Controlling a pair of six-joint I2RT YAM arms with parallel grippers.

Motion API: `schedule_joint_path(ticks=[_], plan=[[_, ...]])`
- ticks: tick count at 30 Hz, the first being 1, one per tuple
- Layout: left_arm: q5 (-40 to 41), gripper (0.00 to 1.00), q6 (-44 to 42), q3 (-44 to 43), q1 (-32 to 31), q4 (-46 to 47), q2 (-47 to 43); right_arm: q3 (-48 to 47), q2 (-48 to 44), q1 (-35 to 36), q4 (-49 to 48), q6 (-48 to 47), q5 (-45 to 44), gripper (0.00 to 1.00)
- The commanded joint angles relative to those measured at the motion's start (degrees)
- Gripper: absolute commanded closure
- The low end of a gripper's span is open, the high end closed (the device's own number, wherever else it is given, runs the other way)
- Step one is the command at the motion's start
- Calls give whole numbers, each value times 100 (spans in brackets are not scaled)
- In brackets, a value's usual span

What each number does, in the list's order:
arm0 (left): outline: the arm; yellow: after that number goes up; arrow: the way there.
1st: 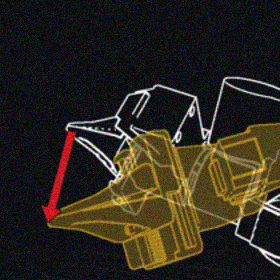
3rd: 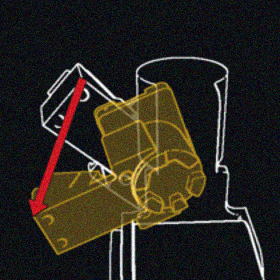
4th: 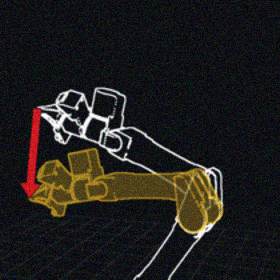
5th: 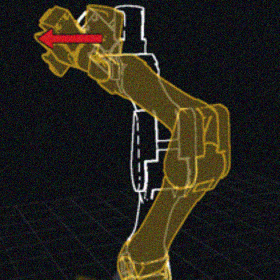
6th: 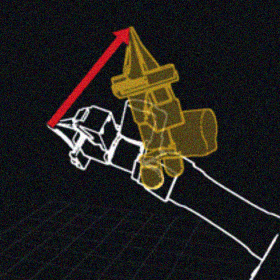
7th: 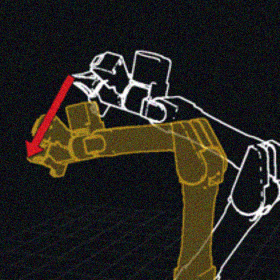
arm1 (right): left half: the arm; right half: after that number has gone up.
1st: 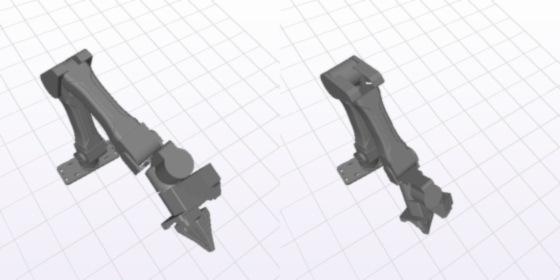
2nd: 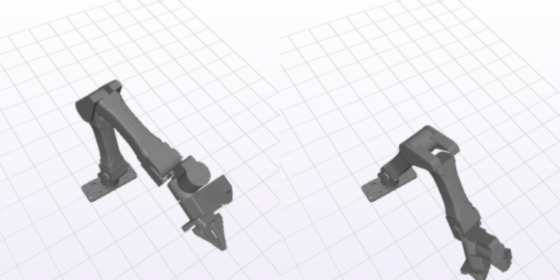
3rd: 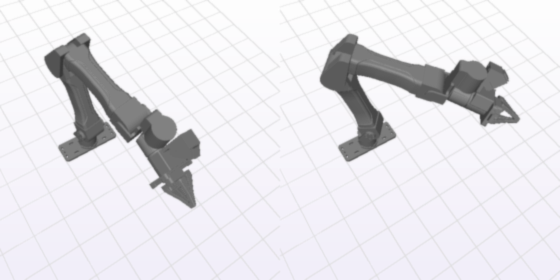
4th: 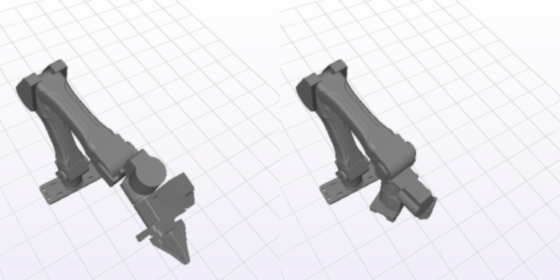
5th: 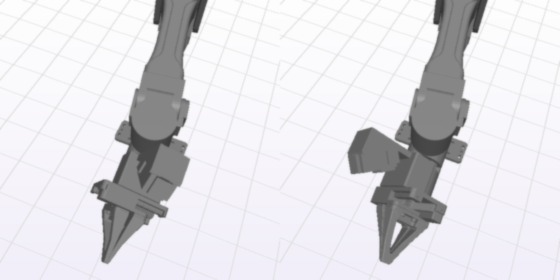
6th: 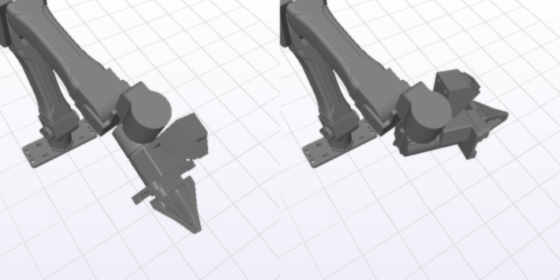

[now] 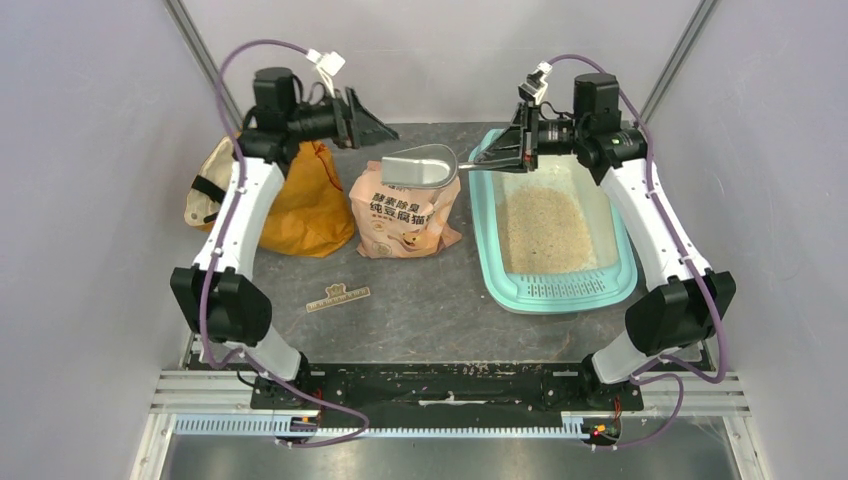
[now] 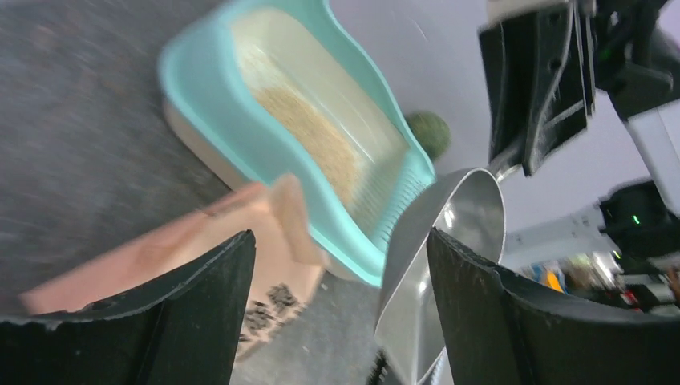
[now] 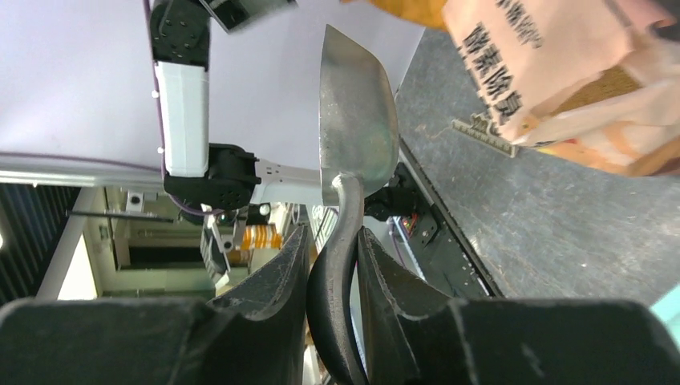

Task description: Fill the litter box with clean litter

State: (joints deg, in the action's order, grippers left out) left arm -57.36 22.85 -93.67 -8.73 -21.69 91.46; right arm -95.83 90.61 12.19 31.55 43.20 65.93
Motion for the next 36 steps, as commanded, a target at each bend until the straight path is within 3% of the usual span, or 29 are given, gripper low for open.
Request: schedule_joint_path(ticks=[1,4,7,11,14,28,36], plan=[[191,15,-1343,-1467,703,-1221,654,-340,-91,-478,-52,-63,-131,100],[557,14,-2352,-2449,718,-2382,1293,-327,-85,-646,-52,-66,-279,100],[273,14,-3257,-3121,711,-3060,1844,-342,-31,-835,-42,-93,-410,100],[-183,8,-4727,-3385,624,-3577,2272,-310,16,-1095,32,-129,-512,100],[-338,6,-5288,-3448,464,-3829,2581,-315,31,-1183,162,-255,-587,100],[-369,3,-5876,-4069,-93,-4614,3864,-473,205,-1366,573,-572,-749,100],[-870,16,-6326,-4076,-120,-5462,3775,-497,249,-1437,640,-682,-775,100]])
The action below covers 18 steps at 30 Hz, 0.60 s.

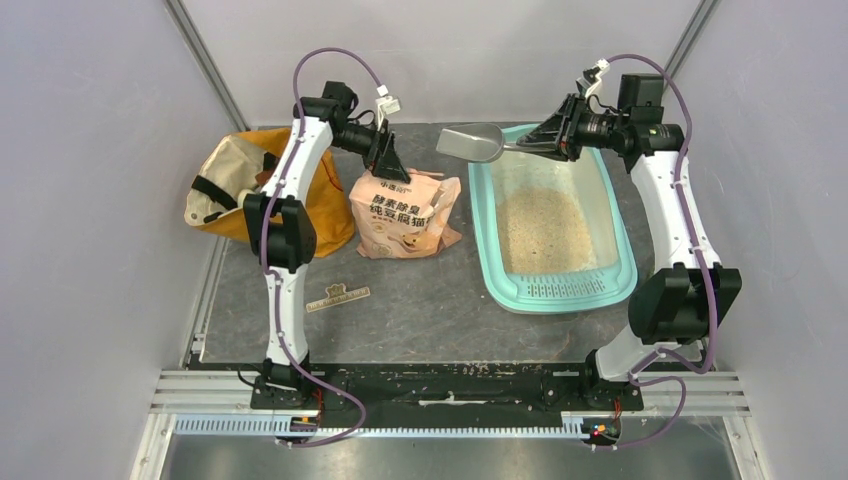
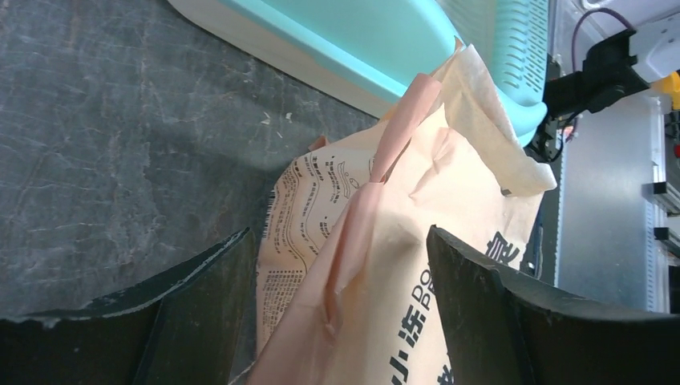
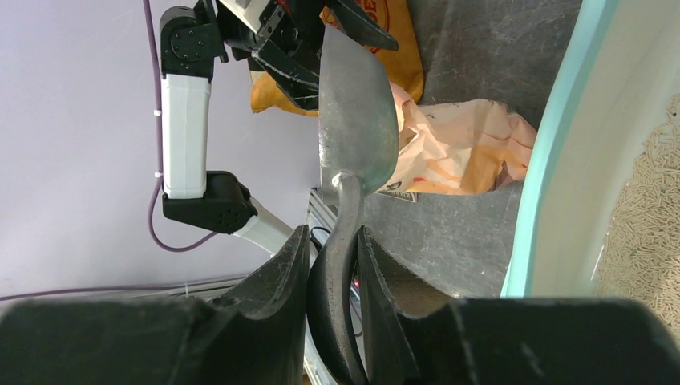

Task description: Fill the litter box with clean litter

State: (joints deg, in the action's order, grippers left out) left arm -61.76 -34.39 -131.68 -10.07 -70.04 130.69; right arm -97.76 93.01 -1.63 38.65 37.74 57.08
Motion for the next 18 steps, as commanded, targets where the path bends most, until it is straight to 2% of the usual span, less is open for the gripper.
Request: schedule_joint_path(ticks=[1,5,8,13,15,17,18], plan=[[-441,19,-746,-279,13,-801,-158,-312,9,-63,-60,-142,119,100],[-345,28,-977,-295,-20,-1199,-111,-306,14,-101,-47,-153,153,100],[-267,47,-1194,-335,-39,-1371,-120,-316,7,-123,9,-219,172,100],[-133,64,-1162,-539,-31,-1191,-386,-378,39,-153,192,-357,274,100],[-54,77,-1097,-532,-31,-989,-589,-438,70,-154,350,-499,315,100],[46,96,-1189,-518,-31,-857,-817,-599,135,-162,603,-700,380,100],[81,98,-1268,-488,-31,-826,-958,-719,171,-167,824,-888,382,100]])
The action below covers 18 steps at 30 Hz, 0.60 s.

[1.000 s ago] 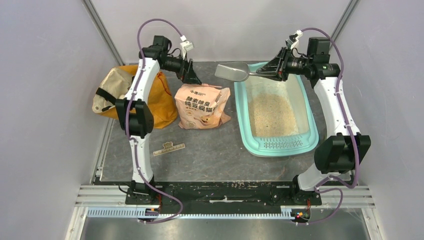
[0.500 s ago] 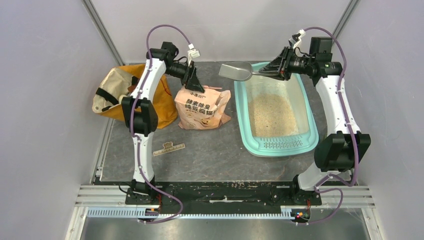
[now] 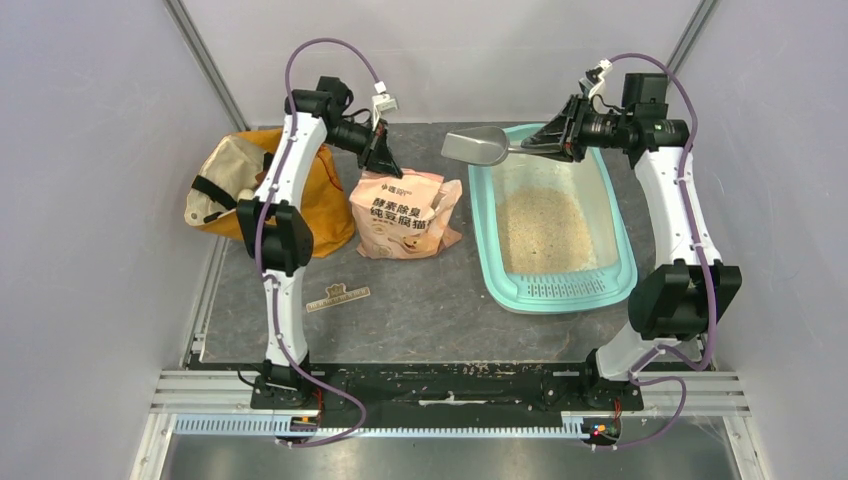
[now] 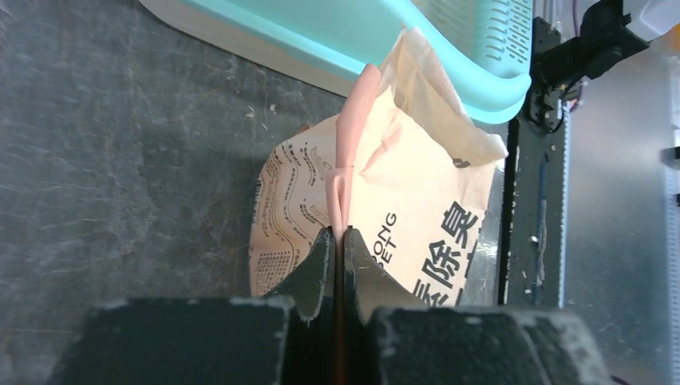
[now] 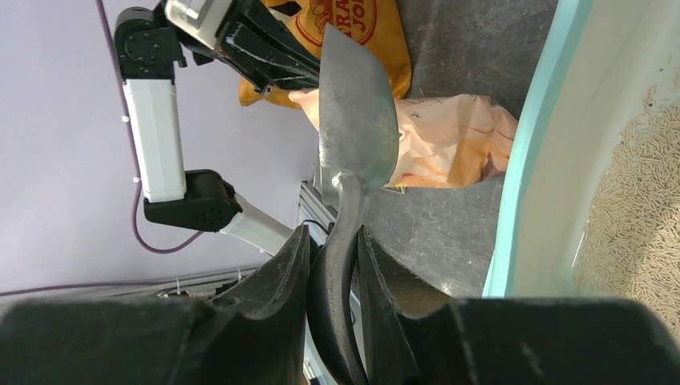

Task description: Fill the litter box with clean litter

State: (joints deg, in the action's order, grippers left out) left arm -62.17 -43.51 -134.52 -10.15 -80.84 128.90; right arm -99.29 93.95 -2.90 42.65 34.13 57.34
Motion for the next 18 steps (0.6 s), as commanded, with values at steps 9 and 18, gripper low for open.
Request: schedule_joint_path(ticks=[9,18], plan=[[355,98,-2355,1633,-98,364,-2533,-2149,588,-38,2784,-2433,-86,100],[994,98,-3391,4107,-447,1941,-4357,-3285,1077,418,4435,-4106,-462,100]])
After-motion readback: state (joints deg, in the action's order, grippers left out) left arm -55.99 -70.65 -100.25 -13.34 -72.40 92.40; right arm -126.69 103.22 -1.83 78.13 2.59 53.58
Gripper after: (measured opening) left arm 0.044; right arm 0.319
